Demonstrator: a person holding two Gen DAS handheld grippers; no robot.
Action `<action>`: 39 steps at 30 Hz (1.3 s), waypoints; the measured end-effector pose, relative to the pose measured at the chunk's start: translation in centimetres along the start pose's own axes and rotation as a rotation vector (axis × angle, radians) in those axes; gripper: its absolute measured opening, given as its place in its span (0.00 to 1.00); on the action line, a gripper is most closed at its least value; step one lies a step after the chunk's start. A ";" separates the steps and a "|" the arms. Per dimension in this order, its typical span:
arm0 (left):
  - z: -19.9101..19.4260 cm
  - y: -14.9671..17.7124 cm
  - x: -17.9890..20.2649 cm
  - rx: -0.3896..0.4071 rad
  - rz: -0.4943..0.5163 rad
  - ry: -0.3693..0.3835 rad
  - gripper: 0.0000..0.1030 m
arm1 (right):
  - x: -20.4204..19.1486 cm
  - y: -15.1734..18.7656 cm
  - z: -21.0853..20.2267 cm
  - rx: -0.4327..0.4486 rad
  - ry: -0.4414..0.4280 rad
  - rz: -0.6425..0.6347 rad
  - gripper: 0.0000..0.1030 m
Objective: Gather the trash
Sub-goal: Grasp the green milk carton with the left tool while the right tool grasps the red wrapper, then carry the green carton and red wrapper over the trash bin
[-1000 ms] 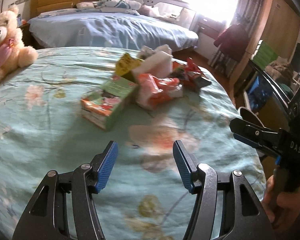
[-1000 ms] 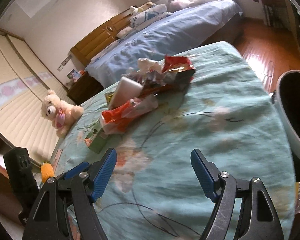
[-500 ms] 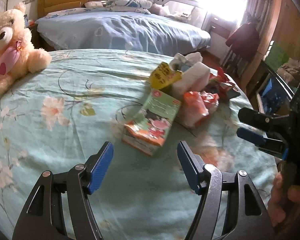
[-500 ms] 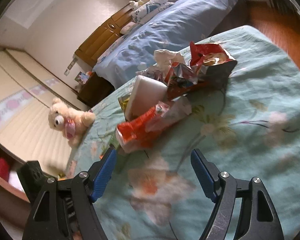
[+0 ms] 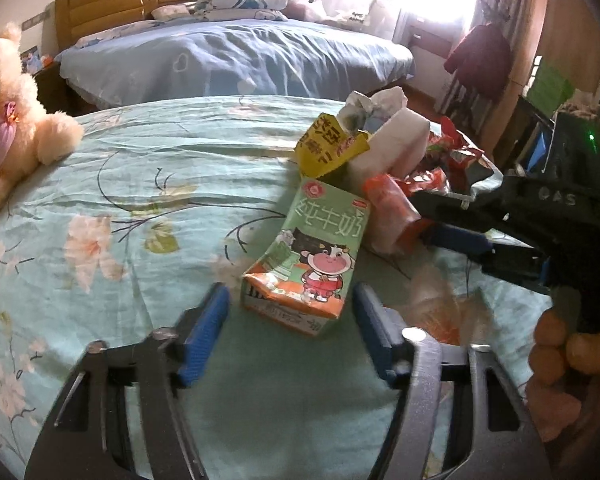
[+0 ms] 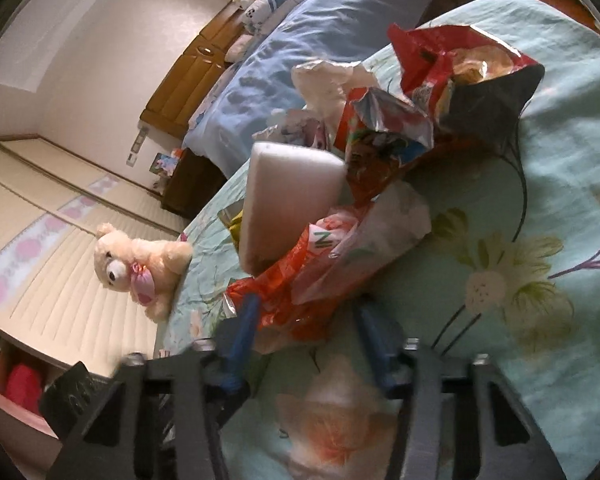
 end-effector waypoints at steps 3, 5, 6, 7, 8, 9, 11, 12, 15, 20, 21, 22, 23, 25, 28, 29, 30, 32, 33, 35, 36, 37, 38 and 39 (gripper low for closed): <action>-0.2 0.1 0.2 0.005 0.002 0.006 0.50 | 0.4 0.2 -0.8 0.010 -0.004 0.005 0.17; -0.5 0.2 0.4 0.008 -0.004 0.015 0.49 | 0.5 0.7 -1.8 0.021 0.000 -0.016 0.15; -0.6 0.3 0.5 0.012 -0.006 0.016 0.49 | 0.5 0.8 -2.2 0.023 0.002 -0.024 0.14; -0.9 0.5 0.7 0.015 -0.011 0.018 0.49 | 0.5 1.1 -2.6 0.025 0.004 -0.034 0.14; -1.1 0.6 0.9 0.016 -0.015 0.024 0.49 | 0.5 1.5 -3.4 0.031 0.009 -0.053 0.14; -1.3 0.8 1.2 0.018 -0.019 0.034 0.49 | 0.5 1.7 -4.1 0.036 0.020 -0.076 0.14; -1.8 1.2 2.0 0.022 -0.019 0.046 0.49 | 0.4 2.3 -5.6 0.053 0.052 -0.130 0.14; -2.1 1.5 2.6 0.025 -0.016 0.054 0.49 | 0.4 2.6 -6.3 0.062 0.070 -0.155 0.14; -2.6 2.1 4.3 0.029 -0.006 0.080 0.49 | 0.5 3.6 -8.9 0.094 0.135 -0.234 0.14; -2.9 3.1 8.1 0.018 0.031 0.137 0.48 | 1.8 4.7 -12.9 0.130 0.200 -0.280 0.13; -3.0 3.3 8.9 0.016 0.044 0.146 0.48 | 2.1 4.9 -13.5 0.135 0.204 -0.280 0.13; -3.1 3.4 9.6 0.016 0.053 0.153 0.48 | 2.4 5.1 -14.2 0.144 0.213 -0.279 0.13; -3.2 3.6 10.3 0.015 0.063 0.162 0.48 | 2.7 5.3 -15.1 0.155 0.223 -0.279 0.13; -3.3 3.9 11.6 0.014 0.080 0.177 0.48 | 3.1 5.5 -16.3 0.173 0.238 -0.282 0.13; -3.0 4.2 13.5 -0.006 0.110 0.192 0.48 | 3.7 5.8 -17.9 0.198 0.264 -0.287 0.13; -2.9 4.3 13.9 -0.013 0.115 0.191 0.49 | 3.9 5.9 -18.5 0.205 0.267 -0.283 0.13; -2.6 4.4 14.3 -0.027 0.121 0.190 0.49 | 4.3 6.0 -19.0 0.213 0.271 -0.277 0.13; -2.0 4.7 15.0 -0.062 0.125 0.176 0.50 | 5.0 6.1 -20.0 0.228 0.285 -0.268 0.13; -1.6 4.9 15.3 -0.073 0.129 0.169 0.52 | 5.2 6.2 -20.4 0.234 0.291 -0.266 0.13; -1.5 5.0 15.8 -0.060 0.147 0.156 0.52 | 5.9 6.4 -21.1 0.245 0.308 -0.256 0.13; -1.4 5.0 16.0 -0.056 0.157 0.153 0.50 | 6.4 6.5 -21.5 0.249 0.317 -0.252 0.13; -1.4 5.0 16.3 -0.053 0.165 0.153 0.48 | 6.6 6.6 -21.6 0.253 0.326 -0.249 0.13; -1.5 4.9 16.6 -0.048 0.167 0.161 0.48 | 6.9 6.8 -21.9 0.256 0.335 -0.246 0.13; -1.5 4.9 16.9 -0.046 0.163 0.170 0.48 | 7.3 6.9 -22.2 0.263 0.350 -0.244 0.13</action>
Point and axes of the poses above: each gripper's, at about its wrist camera, not at the fingertips, and z roughly the way its jaws point, x to its right, y to its underside, the point moved 4 cm from there along z, roughly the way its jaws point
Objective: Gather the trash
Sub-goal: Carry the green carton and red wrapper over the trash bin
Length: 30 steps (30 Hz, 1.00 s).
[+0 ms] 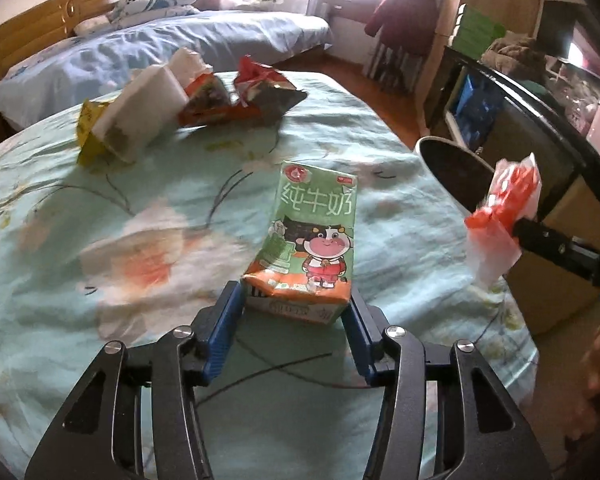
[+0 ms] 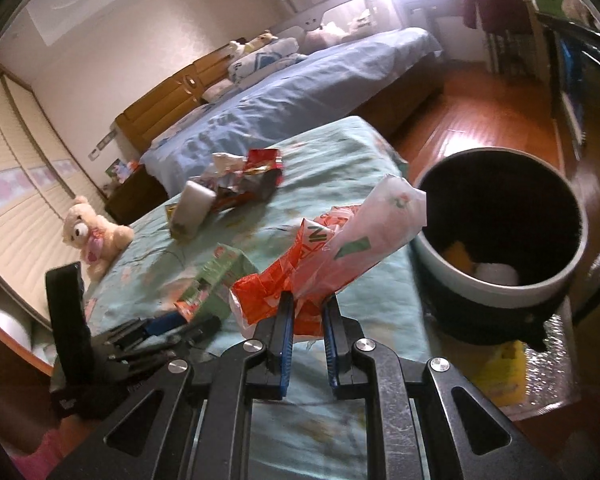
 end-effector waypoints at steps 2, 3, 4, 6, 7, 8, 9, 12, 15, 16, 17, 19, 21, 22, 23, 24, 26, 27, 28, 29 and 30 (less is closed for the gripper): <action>0.0 -0.1 0.8 0.002 0.000 0.020 0.48 | 0.6 0.1 -0.3 0.008 0.019 0.003 0.13; 0.0 0.0 1.3 0.004 0.004 0.025 0.47 | 0.9 0.2 -0.5 0.012 0.025 0.005 0.13; 0.0 0.1 1.8 0.008 0.011 0.030 0.47 | 1.2 0.2 -0.7 0.018 0.034 0.005 0.13; 0.1 0.1 3.1 0.013 0.030 0.043 0.47 | 1.7 0.3 -1.2 0.029 0.051 0.003 0.13; 0.2 0.0 3.6 0.014 0.037 0.049 0.47 | 1.9 0.3 -1.4 0.032 0.054 0.004 0.13; 0.2 0.0 4.2 0.014 0.045 0.057 0.47 | 2.1 0.4 -1.6 0.036 0.058 0.005 0.13; 0.1 0.0 4.8 0.018 0.053 0.063 0.47 | 2.3 0.3 -1.8 0.042 0.067 0.003 0.13; 0.1 -0.3 6.1 0.022 0.075 0.078 0.47 | 3.0 0.1 -2.3 0.056 0.082 0.004 0.13; 0.1 -0.7 7.4 0.027 0.099 0.087 0.47 | 3.8 -0.1 -2.7 0.068 0.093 0.011 0.13; 0.2 -0.8 7.7 0.027 0.104 0.089 0.47 | 4.0 -0.1 -2.8 0.072 0.097 0.013 0.13; 0.3 -1.0 8.1 0.027 0.110 0.091 0.47 | 4.2 -0.2 -2.9 0.075 0.101 0.015 0.13; 0.4 -1.3 8.7 0.027 0.119 0.093 0.47 | 4.8 -0.3 -3.0 0.080 0.111 0.021 0.13; 0.6 -1.4 9.3 0.024 0.122 0.097 0.47 | 5.4 -0.5 -3.2 0.084 0.123 0.023 0.13; 0.7 -1.6 9.7 0.022 0.129 0.101 0.47 | 5.6 -0.5 -3.3 0.085 0.128 0.024 0.13; 0.8 -1.7 10.1 0.023 0.134 0.101 0.47 | 5.9 -0.6 -3.3 0.087 0.133 0.024 0.13; 0.9 -1.9 10.6 0.023 0.143 0.103 0.47 | 6.3 -0.7 -3.4 0.089 0.142 0.024 0.13; 1.0 -2.1 11.4 0.024 0.156 0.106 0.47 | 6.7 -0.9 -3.6 0.093 0.155 0.025 0.13; 1.2 -2.2 11.7 0.023 0.162 0.107 0.47 | 7.1 -1.1 -3.6 0.095 0.162 0.027 0.13; 1.3 -2.4 12.1 0.022 0.168 0.108 0.47 | 7.4 -1.2 -3.7 0.097 0.170 0.027 0.13; 1.5 -2.6 12.6 0.019 0.175 0.110 0.47 | 7.6 -1.2 -3.8 0.099 0.176 0.027 0.13; 1.7 -2.7 12.8 0.018 0.179 0.112 0.47 | 8.0 -1.5 -3.9 0.100 0.183 0.028 0.13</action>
Point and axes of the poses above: each gripper's, at about its wrist camera, not at the fingertips, and z roughly the way its jaws point, x to its right, y to its underside, the point moved 4 cm from there along z, roughly the way its jaws point
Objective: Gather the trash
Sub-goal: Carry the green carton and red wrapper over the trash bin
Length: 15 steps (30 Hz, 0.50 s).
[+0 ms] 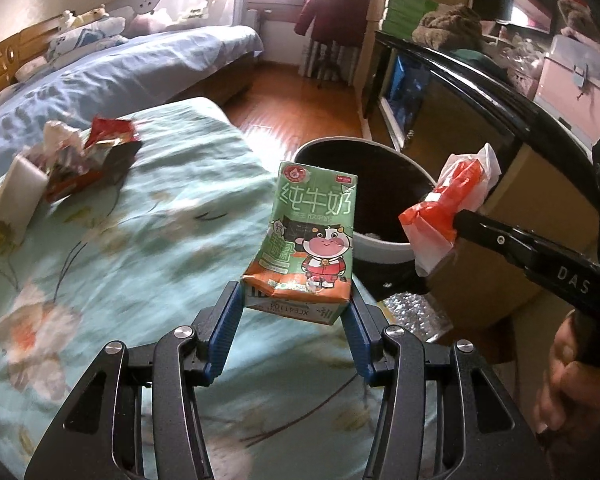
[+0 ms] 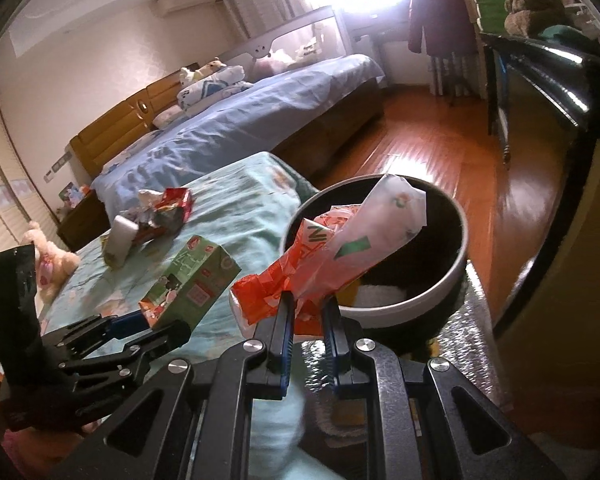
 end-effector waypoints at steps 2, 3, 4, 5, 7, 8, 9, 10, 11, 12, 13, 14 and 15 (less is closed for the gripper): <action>0.4 -0.5 0.6 -0.002 0.009 0.003 0.47 | 0.4 -0.2 0.2 0.001 0.008 0.002 0.13; 0.6 -0.7 0.9 -0.002 0.015 0.005 0.47 | 0.8 -0.5 0.3 0.003 0.016 0.001 0.13; 0.7 -0.9 1.1 -0.002 0.019 0.006 0.47 | 1.0 -0.6 0.4 0.002 0.022 -0.001 0.13; 1.0 -1.2 1.4 -0.003 0.025 0.007 0.47 | 1.3 -0.7 0.6 0.002 0.026 -0.001 0.13; 1.4 -1.6 1.8 -0.006 0.034 0.010 0.47 | 1.8 -1.0 0.9 -0.001 0.037 -0.004 0.13; 1.6 -1.8 2.0 -0.008 0.038 0.011 0.47 | 2.0 -1.1 1.0 -0.002 0.043 -0.008 0.13; 1.9 -2.0 2.2 -0.012 0.041 0.014 0.47 | 2.2 -1.3 1.2 -0.002 0.053 -0.015 0.13; 2.2 -2.2 2.3 -0.016 0.043 0.016 0.47 | 2.5 -1.4 1.2 -0.003 0.060 -0.019 0.13; 2.4 -2.3 2.4 -0.019 0.046 0.018 0.47 | 2.7 -1.6 1.4 -0.004 0.067 -0.023 0.13; 2.7 -2.5 2.6 -0.023 0.048 0.019 0.47 | 3.0 -1.7 1.5 -0.006 0.074 -0.027 0.13; 2.9 -2.6 2.7 -0.025 0.050 0.020 0.47 | 3.2 -1.8 1.7 -0.008 0.079 -0.030 0.13; 3.2 -2.7 2.8 -0.029 0.051 0.022 0.47 | 3.4 -1.9 1.9 -0.010 0.084 -0.032 0.13; 3.5 -2.8 2.8 -0.034 0.051 0.023 0.47 | 3.6 -2.0 2.1 -0.012 0.087 -0.032 0.13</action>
Point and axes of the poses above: each gripper's, at about its wrist camera, not at the fingertips, and z roughly the way its jaws point, x to its right, y to its underside, the point moved 4 cm from there along z, roughly the way its jaws point
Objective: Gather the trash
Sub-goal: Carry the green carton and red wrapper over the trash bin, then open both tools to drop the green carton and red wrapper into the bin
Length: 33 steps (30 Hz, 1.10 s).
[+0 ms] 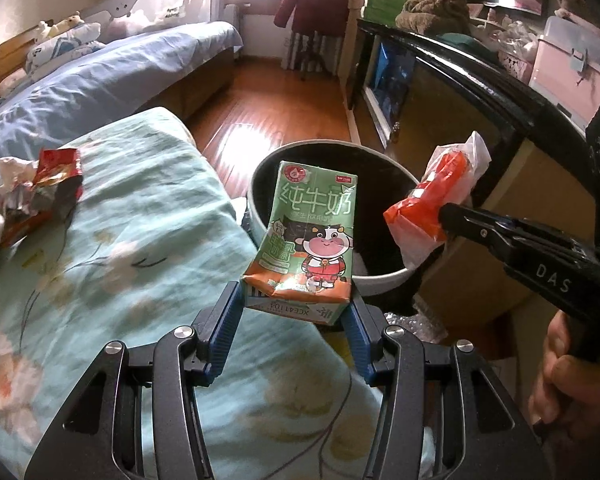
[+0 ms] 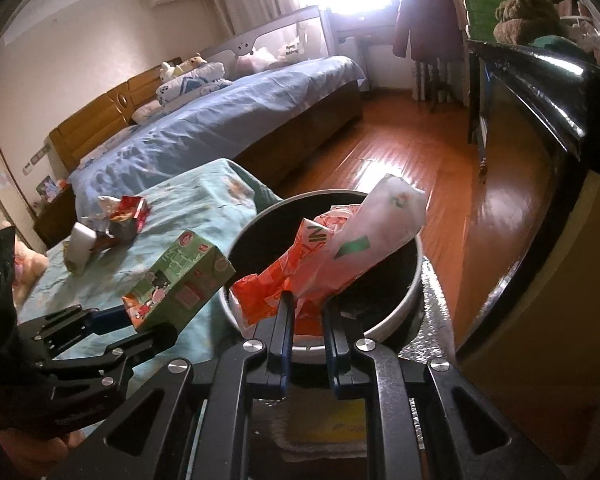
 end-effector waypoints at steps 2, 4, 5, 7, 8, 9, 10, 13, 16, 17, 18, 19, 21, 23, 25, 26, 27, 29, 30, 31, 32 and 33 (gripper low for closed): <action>0.5 -0.2 0.1 -0.005 -0.001 0.003 0.47 | 0.4 -0.2 0.4 -0.006 0.007 -0.003 0.13; 1.0 -0.7 0.2 -0.010 -0.002 0.003 0.47 | 0.5 -0.4 1.0 -0.014 0.012 -0.006 0.13; 1.1 -0.8 0.2 -0.012 -0.003 0.004 0.47 | 0.6 -0.5 1.3 -0.020 0.013 -0.007 0.13; 1.5 -1.2 0.2 -0.014 -0.005 0.005 0.47 | 0.8 -0.6 1.9 -0.030 0.017 -0.010 0.13; 1.6 -1.3 0.2 -0.013 -0.004 0.003 0.47 | 0.8 -0.6 2.0 -0.033 0.018 -0.012 0.13; 1.8 -1.5 0.2 -0.012 -0.001 0.001 0.47 | 0.9 -0.7 2.3 -0.038 0.017 -0.013 0.13; 2.0 -1.7 0.3 -0.014 0.000 0.000 0.47 | 1.1 -0.7 2.5 -0.042 0.017 -0.013 0.13; 2.4 -2.0 0.4 -0.017 0.004 -0.004 0.47 | 1.3 -0.8 3.0 -0.053 0.018 -0.013 0.13; 2.7 -2.3 0.5 -0.020 0.004 -0.004 0.47 | 1.3 -0.9 3.6 -0.069 0.016 -0.013 0.14; 2.9 -2.4 0.5 -0.022 0.003 -0.005 0.47 | 1.4 -0.8 3.7 -0.075 0.017 -0.013 0.14; 2.9 -2.6 0.5 -0.022 0.002 -0.005 0.47 | 1.4 -0.8 3.9 -0.079 0.016 -0.013 0.14; 3.0 -2.6 0.5 -0.023 0.000 -0.002 0.47 | 1.5 -0.9 4.0 -0.083 0.018 -0.013 0.14; 3.1 -2.7 0.6 -0.028 -0.003 0.002 0.47 | 1.6 -0.9 4.2 -0.090 0.019 -0.009 0.14; 3.3 -2.9 0.6 -0.031 -0.002 0.001 0.47 | 1.8 -1.0 4.4 -0.096 0.018 -0.003 0.14; 3.6 -3.1 0.7 -0.035 -0.001 0.001 0.47 | 1.9 -1.0 4.5 -0.100 0.017 0.002 0.14; 3.7 -3.1 0.7 -0.036 -0.001 0.000 0.47 | 2.0 -1.0 4.5 -0.102 0.019 0.002 0.15; 3.8 -3.1 0.7 -0.039 -0.001 0.000 0.48 | 2.1 -1.1 4.5 -0.105 0.021 0.001 0.16; 4.0 -3.1 0.9 -0.046 -0.002 0.005 0.48 | 2.3 -1.1 4.7 -0.114 0.023 0.004 0.18; 4.1 -3.1 1.0 -0.051 -0.002 0.006 0.48 | 2.4 -1.1 4.7 -0.119 0.025 0.006 0.18; 4.2 -3.1 1.0 -0.057 -0.001 0.007 0.48 | 2.5 -1.1 4.8 -0.124 0.027 0.008 0.18; 4.4 -3.2 1.1 -0.061 -0.001 0.006 0.48 | 2.7 -1.1 4.8 -0.128 0.030 0.013 0.21; 4.5 -3.3 1.2 -0.065 -0.002 0.004 0.50 | 2.8 -1.1 4.9 -0.130 0.032 0.018 0.25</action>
Point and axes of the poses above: each gripper's, at about its wrist camera, not at the fingertips, and z roughly the way its jaws point, x to its right, y to its underside, the point moved 4 cm from there along z, roughly the way its jaws point
